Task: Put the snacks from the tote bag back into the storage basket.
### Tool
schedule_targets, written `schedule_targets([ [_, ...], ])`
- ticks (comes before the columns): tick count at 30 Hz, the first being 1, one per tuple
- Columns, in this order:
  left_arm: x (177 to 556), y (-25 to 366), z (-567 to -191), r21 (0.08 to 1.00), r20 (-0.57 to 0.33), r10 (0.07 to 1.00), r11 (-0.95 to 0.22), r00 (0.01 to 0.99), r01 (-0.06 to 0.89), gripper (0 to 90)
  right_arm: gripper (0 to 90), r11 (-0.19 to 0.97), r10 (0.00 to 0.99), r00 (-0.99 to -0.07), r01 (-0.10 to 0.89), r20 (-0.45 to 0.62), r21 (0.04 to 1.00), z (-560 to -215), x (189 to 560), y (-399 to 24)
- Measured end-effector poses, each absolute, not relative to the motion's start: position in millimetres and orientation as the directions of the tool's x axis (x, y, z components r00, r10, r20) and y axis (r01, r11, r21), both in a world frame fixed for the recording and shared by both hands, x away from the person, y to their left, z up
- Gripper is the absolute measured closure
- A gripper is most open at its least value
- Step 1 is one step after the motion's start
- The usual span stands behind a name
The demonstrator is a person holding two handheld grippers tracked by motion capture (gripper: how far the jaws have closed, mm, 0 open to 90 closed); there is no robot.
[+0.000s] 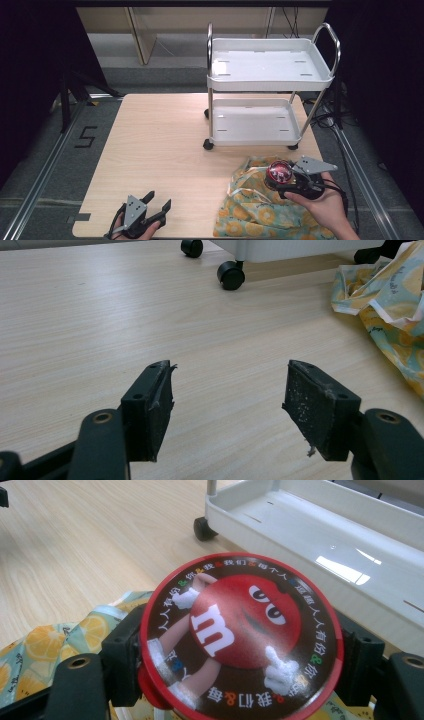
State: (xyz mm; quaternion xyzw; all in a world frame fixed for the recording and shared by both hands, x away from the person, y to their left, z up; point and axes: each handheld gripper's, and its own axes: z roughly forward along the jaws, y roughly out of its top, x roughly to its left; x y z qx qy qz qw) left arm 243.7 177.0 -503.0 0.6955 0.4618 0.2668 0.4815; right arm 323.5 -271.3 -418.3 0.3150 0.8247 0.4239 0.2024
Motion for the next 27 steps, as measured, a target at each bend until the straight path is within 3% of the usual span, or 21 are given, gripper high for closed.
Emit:
schedule_targets([
  [27, 243.7, 176.2, -502.7, 0.918, -0.072, 0.897, -0.111, 0.435, 0.381, 35.5, 26.7, 0.446, 0.690, -0.719, 0.338, -0.078, 0.829, -410.5, 330.1, -263.4],
])
